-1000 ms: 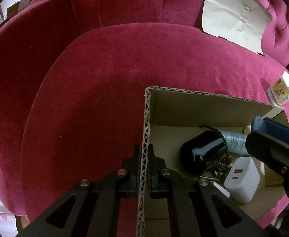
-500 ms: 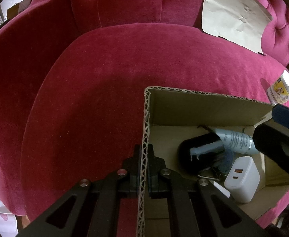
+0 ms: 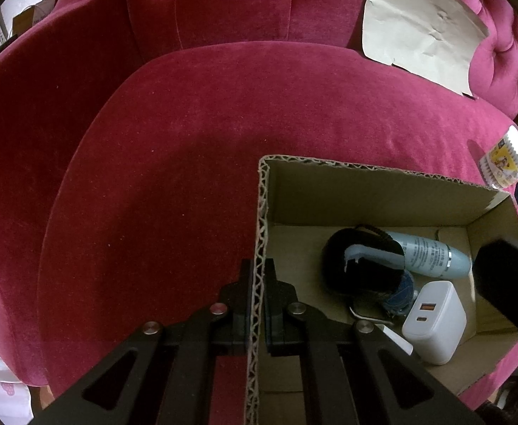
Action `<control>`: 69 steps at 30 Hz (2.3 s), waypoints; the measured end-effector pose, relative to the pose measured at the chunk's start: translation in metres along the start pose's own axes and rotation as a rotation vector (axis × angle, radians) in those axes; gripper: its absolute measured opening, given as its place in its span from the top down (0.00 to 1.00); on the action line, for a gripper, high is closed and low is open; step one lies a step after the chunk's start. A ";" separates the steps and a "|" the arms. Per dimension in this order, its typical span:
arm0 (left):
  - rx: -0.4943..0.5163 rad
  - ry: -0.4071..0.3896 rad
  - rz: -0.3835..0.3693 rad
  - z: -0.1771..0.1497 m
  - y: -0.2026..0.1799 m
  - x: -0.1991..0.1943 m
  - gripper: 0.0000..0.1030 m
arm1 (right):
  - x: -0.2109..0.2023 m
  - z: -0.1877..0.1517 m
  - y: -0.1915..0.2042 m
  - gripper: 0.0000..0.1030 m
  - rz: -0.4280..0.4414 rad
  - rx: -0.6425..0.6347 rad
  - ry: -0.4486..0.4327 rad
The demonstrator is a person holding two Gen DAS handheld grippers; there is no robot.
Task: Organize rigid objects
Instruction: 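Open the right gripper to release the blue key tag into the box, then move the right gripper out of the box over the cotton-swab tub lid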
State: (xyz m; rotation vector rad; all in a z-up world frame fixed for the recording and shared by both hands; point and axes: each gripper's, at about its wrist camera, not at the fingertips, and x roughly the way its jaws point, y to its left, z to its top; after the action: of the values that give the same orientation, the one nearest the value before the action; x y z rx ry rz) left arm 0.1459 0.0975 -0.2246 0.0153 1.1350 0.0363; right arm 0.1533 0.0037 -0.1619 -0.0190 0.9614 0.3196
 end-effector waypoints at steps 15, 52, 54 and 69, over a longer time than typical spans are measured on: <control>0.001 0.004 -0.005 0.001 0.001 0.001 0.95 | -0.011 -0.002 -0.011 0.00 -0.029 0.009 -0.027; 0.005 0.006 -0.011 0.001 0.004 0.000 0.96 | -0.028 0.025 -0.165 0.00 -0.301 0.148 0.005; 0.005 0.005 -0.012 0.001 0.004 0.000 0.96 | -0.020 0.027 -0.173 0.00 -0.301 0.158 0.024; 0.005 0.006 -0.012 0.001 0.003 0.001 0.96 | 0.022 0.028 -0.211 0.00 -0.293 0.196 0.104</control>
State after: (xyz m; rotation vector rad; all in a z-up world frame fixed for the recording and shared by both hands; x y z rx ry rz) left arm 0.1468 0.1008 -0.2248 0.0125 1.1408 0.0228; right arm 0.2460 -0.1875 -0.1901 0.0029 1.0738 -0.0464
